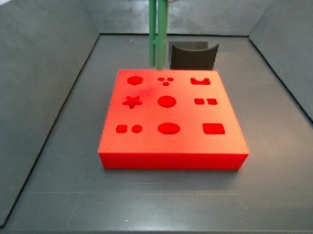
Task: Insert the 3 prong object.
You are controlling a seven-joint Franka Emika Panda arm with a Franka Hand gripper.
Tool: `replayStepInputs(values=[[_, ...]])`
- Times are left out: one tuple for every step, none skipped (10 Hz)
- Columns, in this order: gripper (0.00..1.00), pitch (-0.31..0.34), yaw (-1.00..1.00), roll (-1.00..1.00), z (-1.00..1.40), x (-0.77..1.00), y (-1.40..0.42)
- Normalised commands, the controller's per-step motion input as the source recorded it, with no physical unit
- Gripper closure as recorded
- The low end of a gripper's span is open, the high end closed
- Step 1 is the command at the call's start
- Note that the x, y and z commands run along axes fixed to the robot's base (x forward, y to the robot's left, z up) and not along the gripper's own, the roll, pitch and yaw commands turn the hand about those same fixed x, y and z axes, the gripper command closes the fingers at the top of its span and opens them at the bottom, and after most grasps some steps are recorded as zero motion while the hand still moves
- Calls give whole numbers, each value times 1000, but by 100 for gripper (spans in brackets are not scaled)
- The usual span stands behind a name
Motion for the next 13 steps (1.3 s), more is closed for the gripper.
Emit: replayStepInputs(values=[[100,116,-831,0,74,51,137],[100,87,-834,-26,137,129,97],[100,77,-809,-156,43,251,11],[100,44,-786,-186,43,337,17],[100,36,-731,-153,0,409,100],[100,26,-589,-154,-143,597,177],[100,0,-111,-56,-126,117,143],[100,0,0,0,0,0,37],[100,0,57,0,0,0,109],[100,-51,49,-46,-231,0,51],[100,-83,497,-1,-357,46,131],[100,3,326,246,-194,60,0],[100,0,209,137,-220,0,0]])
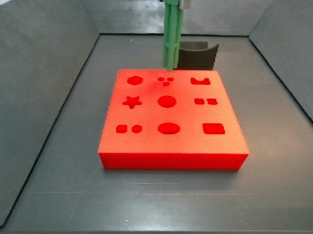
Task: Insert the 3 prong object.
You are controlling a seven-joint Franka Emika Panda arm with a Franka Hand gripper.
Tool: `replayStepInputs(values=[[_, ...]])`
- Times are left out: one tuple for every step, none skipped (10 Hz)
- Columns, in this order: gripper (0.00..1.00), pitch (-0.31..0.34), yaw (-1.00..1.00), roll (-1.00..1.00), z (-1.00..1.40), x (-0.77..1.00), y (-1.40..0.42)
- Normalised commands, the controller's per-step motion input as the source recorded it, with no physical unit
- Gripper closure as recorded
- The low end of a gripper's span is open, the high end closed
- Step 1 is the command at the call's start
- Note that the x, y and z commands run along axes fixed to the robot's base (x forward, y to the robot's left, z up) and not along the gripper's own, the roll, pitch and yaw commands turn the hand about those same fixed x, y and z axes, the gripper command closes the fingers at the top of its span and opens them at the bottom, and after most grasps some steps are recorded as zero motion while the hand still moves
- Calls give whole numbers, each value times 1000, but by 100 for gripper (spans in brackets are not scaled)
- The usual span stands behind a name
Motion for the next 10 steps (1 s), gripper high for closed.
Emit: replayStepInputs(values=[[100,-1,291,29,-257,0,0],[100,-14,283,23,-249,0,-26],[100,-21,100,6,-309,-126,-117],[100,-9,0,0,-203,-37,-9],[100,-40,0,0,-209,-9,-46],[100,-13,0,0,-149,0,-57],[100,0,0,0,-60,226,0],[100,0,0,0,-63,266,0],[100,0,0,31,-169,129,0],[100,0,0,67,-191,0,0]])
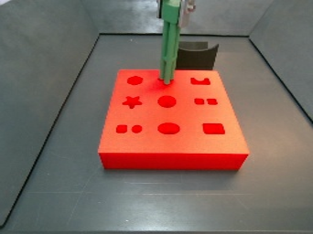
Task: Insert the 3 prong object.
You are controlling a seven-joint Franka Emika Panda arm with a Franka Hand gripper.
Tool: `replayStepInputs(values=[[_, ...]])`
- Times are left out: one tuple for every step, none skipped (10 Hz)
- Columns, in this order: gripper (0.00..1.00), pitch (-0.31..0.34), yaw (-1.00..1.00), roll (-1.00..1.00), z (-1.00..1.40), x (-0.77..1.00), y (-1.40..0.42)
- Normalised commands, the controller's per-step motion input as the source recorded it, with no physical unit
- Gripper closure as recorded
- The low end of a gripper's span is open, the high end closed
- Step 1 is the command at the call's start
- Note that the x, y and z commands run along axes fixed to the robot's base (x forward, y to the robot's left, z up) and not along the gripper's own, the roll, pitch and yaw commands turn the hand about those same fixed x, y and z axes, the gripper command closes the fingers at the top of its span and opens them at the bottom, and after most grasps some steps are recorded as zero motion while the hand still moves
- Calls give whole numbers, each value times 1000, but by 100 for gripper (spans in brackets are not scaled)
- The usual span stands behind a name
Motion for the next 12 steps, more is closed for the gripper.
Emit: replayStepInputs(values=[[100,0,0,60,-197,0,0],[100,0,0,53,-203,-9,0],[100,0,0,3,-29,0,0],[100,0,0,0,-34,0,0],[100,0,-77,63,-529,14,0],[100,-10,-77,71,-874,86,0],[100,-31,-71,83,-986,51,0],[100,-34,0,13,-800,126,0],[100,-63,0,0,-814,46,0],[100,-163,51,-41,-871,0,0],[100,-144,26,-26,-903,0,0],[100,-4,0,0,-303,0,0]])
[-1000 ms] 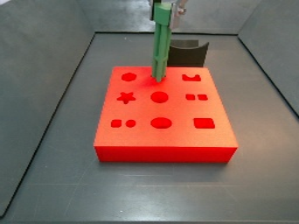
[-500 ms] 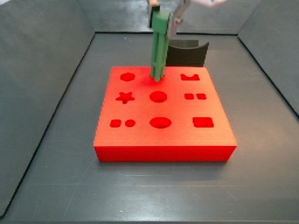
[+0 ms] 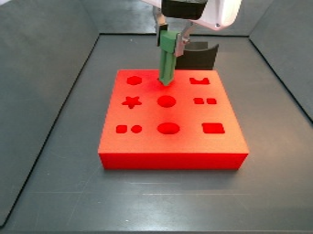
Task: Insert the 3 prong object.
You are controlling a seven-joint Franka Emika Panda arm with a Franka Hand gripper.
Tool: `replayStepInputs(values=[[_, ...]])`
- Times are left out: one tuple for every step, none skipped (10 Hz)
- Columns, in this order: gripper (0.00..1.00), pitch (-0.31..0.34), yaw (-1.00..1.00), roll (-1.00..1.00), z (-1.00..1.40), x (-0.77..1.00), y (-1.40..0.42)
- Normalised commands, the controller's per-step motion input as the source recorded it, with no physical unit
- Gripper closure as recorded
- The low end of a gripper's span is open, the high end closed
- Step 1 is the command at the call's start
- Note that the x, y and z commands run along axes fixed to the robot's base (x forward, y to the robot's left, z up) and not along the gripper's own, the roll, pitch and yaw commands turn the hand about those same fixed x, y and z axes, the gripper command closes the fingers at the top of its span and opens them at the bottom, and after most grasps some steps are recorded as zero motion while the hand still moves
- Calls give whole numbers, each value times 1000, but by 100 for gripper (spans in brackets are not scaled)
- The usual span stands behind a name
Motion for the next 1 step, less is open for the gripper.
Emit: replayStepInputs(values=[[100,0,0,0,0,0,0]])
